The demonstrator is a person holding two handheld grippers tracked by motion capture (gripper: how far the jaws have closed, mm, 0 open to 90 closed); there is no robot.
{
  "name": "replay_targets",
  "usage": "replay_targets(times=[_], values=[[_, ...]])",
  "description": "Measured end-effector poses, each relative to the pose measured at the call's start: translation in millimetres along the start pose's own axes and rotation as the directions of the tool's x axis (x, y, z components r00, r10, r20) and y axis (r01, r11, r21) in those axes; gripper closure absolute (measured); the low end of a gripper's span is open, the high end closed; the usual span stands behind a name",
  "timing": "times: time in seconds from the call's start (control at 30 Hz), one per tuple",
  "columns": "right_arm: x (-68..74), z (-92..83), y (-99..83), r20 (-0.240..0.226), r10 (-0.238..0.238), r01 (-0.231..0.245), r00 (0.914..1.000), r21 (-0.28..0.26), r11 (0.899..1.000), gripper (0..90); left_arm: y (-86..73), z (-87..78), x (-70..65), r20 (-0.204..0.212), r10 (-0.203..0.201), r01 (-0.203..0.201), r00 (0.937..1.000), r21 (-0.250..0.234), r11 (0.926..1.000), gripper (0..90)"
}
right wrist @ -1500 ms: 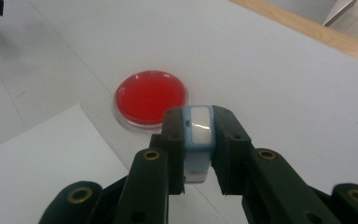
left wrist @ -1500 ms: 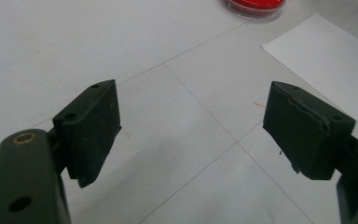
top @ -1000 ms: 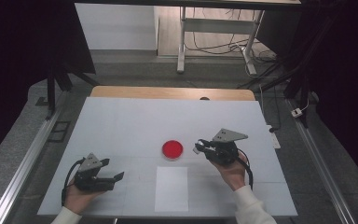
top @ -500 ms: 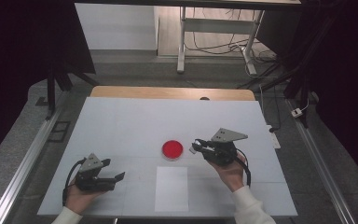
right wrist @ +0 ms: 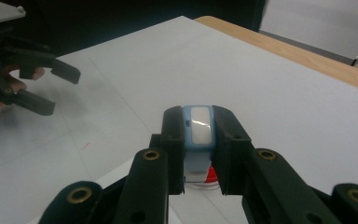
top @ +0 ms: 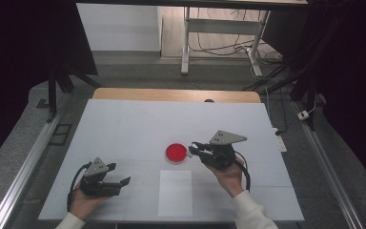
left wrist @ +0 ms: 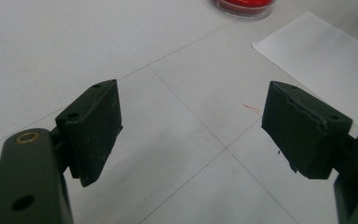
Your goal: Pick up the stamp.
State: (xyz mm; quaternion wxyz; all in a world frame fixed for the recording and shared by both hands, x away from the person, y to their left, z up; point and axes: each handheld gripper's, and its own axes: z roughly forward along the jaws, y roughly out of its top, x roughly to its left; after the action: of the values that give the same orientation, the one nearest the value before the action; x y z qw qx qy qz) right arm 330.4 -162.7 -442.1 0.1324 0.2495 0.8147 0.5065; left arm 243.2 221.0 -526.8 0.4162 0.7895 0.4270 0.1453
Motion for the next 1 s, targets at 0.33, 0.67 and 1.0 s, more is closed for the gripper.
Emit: replay_targets(times=[0.33,0.67,1.0], values=[[11.2,6.7,-2.5,-0.032,0.006,-0.005,0.9995,0.006,1.000,74.9,1.1,-2.0,0.6,0.003,-0.007,0.007,1.0000,-0.009,0.9999,19.8],[24.3,16.8,-1.6,-0.067,0.005,-0.004,0.9977,0.014,1.000,74.9,0.7,-2.9,-1.0,0.003,-0.014,0.014,0.9999,-0.013,0.9998,19.8],[32.1,19.6,0.7,-0.072,0.024,-0.024,0.9971,-0.002,1.000,74.9,1.4,-2.2,-2.5,0.005,-0.012,0.012,0.9999,-0.012,0.9999,19.8]])
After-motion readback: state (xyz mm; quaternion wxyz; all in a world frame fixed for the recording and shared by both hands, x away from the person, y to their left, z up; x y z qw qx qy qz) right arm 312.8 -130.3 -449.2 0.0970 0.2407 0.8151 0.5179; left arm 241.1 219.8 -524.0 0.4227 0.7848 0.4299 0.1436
